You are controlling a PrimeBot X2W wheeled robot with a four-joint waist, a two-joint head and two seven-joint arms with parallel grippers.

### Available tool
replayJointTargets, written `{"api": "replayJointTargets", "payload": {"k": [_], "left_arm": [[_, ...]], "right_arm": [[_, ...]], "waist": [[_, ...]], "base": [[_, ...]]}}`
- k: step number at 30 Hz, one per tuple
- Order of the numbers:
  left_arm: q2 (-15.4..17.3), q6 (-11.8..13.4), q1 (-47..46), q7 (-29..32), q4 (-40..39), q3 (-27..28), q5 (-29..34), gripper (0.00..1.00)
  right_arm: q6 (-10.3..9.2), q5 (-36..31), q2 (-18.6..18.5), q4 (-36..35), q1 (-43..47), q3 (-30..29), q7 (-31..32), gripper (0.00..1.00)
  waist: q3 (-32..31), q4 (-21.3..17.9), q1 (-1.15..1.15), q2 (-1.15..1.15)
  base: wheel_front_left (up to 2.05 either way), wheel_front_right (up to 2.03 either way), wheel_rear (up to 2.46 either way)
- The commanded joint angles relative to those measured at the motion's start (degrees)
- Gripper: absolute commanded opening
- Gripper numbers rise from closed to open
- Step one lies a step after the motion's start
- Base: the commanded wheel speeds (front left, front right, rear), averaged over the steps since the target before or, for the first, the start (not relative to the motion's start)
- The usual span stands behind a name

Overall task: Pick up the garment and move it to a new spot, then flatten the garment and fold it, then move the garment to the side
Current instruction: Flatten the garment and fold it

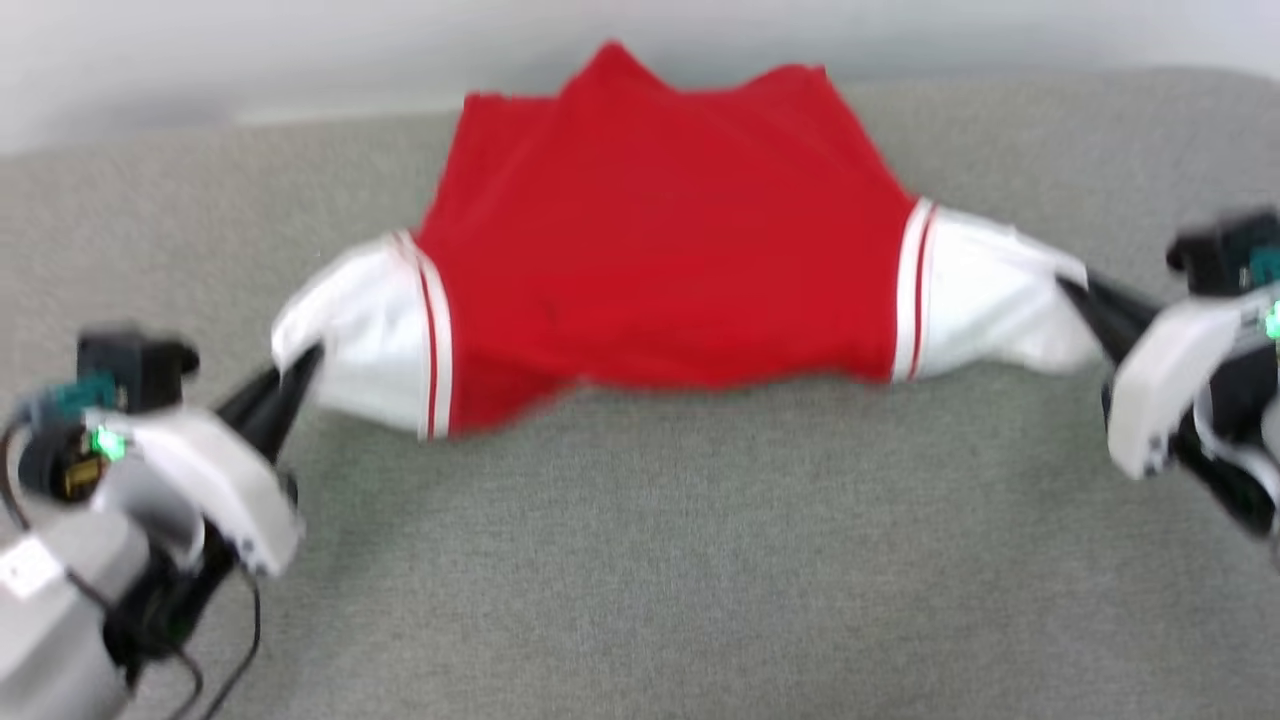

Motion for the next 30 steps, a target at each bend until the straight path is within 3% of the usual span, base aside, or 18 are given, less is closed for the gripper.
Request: {"api": "replayJointTargets", "payload": {"k": [1, 7, 16, 22, 27, 28, 29, 30], "left_arm": [[0.51, 0.43, 1.94, -0.81, -0.08, -0.08, -0.64, 0.0], [1.39, 2.28, 11.62, -2.49, -2.14, -2.31, -2.74, 0.0], [2.53, 6.1, 23.59, -3.83, -5.68, -5.15, -5.43, 0.0], [2.62, 6.73, 26.83, -4.11, -6.89, -6.11, -5.96, 0.0], [1.23, 6.78, 25.34, -4.39, -6.95, -6.14, -4.87, 0.0], [1.0, 6.73, 24.78, -4.45, -7.02, -6.06, -4.58, 0.0], [0.72, 6.74, 24.16, -4.5, -7.08, -5.95, -4.1, 0.0], [0.5, 6.89, 23.59, -4.61, -7.14, -5.87, -3.62, 0.0]], "right_arm": [[-0.04, 0.48, -0.93, -1.03, 2.44, -0.11, 0.48, 0.0], [-0.04, 2.67, -5.1, -8.73, 14.39, -2.07, 4.04, 0.0], [-0.05, 3.54, -9.27, -18.39, 34.19, -10.88, 10.61, 0.0], [-0.05, 3.15, -9.67, -23.72, 44.3, -16.26, 17.15, 0.0], [-0.05, 1.14, -7.1, -27.33, 47.15, -22.17, 20.36, 0.0], [-0.05, 0.41, -6.58, -28.11, 46.85, -23.42, 20.81, 0.24], [-0.05, -0.36, -6.13, -28.96, 46.35, -24.64, 21.39, 0.58], [-0.05, -1.15, -5.8, -29.99, 45.58, -25.8, 21.87, 1.0]], "waist": [[-2.76, 0.1, 0.01, 0.0], [-6.49, 0.46, 0.01, 0.0], [-8.99, 1.08, 0.01, 0.0], [-8.86, 1.54, 0.01, 0.0], [-7.76, 2.19, 0.01, 0.0], [-7.49, 2.28, 0.01, 0.0], [-7.19, 2.39, 0.01, 0.0], [-6.84, 2.51, 0.01, 0.0]], "base": [[0.0, 0.0, 0.0], [0.0, 0.0, 0.0], [0.0, 0.0, 0.0], [0.0, 0.0, 0.0], [0.0, 0.0, 0.0], [0.0, 0.0, 0.0], [0.0, 0.0, 0.0], [0.0, 0.0, 0.0]]}}
